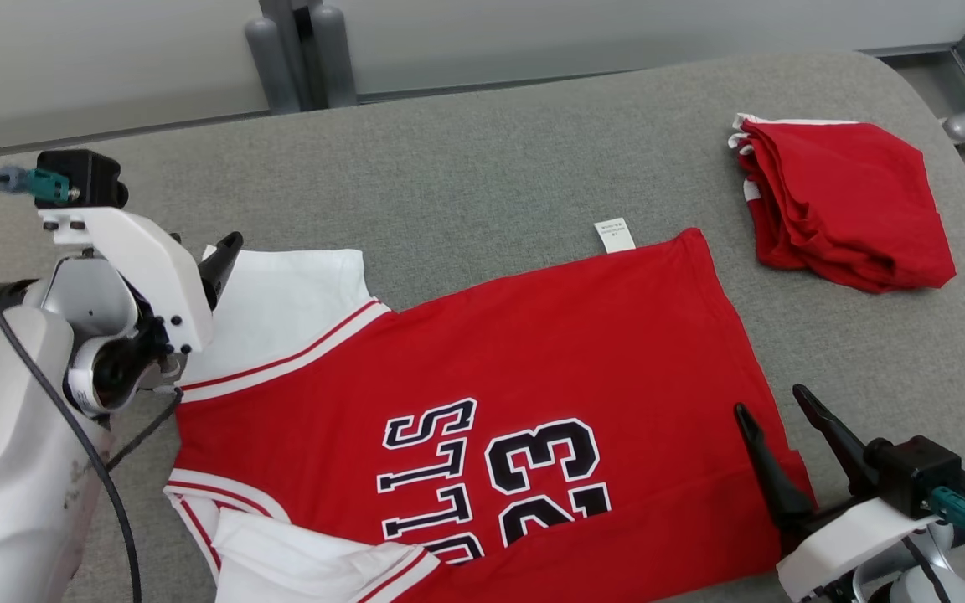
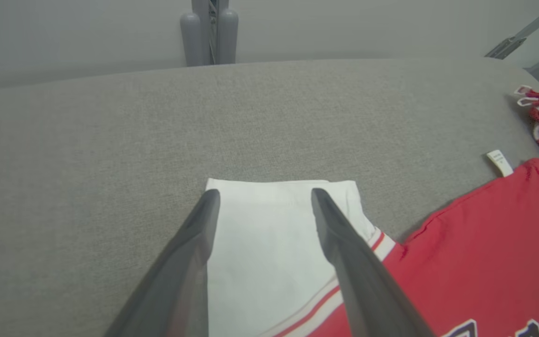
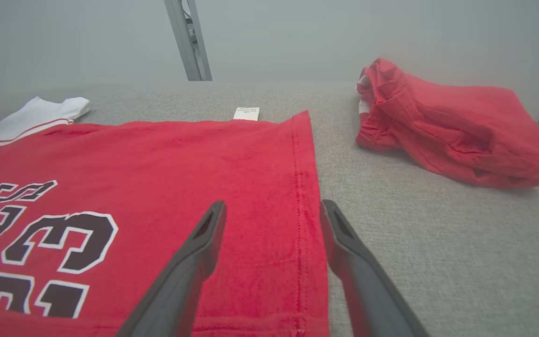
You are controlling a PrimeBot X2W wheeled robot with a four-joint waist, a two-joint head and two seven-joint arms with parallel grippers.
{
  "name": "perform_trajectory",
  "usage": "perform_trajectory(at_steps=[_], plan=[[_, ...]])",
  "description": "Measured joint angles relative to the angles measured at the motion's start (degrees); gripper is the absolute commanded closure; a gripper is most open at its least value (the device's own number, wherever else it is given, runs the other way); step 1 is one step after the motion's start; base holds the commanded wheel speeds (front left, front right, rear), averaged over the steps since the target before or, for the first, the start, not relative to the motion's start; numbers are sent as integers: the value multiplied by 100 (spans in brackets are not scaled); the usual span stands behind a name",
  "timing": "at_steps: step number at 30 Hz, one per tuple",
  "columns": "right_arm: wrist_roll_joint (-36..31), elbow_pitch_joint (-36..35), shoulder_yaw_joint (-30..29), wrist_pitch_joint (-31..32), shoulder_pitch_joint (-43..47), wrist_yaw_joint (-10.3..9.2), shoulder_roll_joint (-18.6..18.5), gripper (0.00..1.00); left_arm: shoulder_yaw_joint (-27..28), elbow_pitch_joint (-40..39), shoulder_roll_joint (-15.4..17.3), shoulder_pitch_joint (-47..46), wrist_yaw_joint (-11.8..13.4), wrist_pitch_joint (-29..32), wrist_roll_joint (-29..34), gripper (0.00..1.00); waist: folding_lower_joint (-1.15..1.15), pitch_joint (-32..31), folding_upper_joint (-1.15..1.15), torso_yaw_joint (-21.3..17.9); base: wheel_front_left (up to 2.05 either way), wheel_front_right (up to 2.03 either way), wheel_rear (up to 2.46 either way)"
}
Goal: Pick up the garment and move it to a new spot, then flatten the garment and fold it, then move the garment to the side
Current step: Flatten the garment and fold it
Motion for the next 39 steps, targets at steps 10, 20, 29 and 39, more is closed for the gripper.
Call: perform_trajectory(at_steps=[10,20,29,39], plan=[[5,280,265,-122,-509,0,140,0,-199,1162,244,-1178,-110,1556,-172,0,0,397,0,-310,0,0,0],[68,446,368,-171,-666,0,160,0,-398,1658,408,-1484,-110,1461,133,0,0,598,0,-532,0,0,0],[98,410,322,-186,-757,0,157,0,-468,1970,433,-1499,-196,1454,116,0,0,736,0,-625,0,0,0],[57,371,224,-186,-831,-1,107,0,-494,1795,390,-1304,-450,676,114,100,0,711,0,-499,0,0,0]])
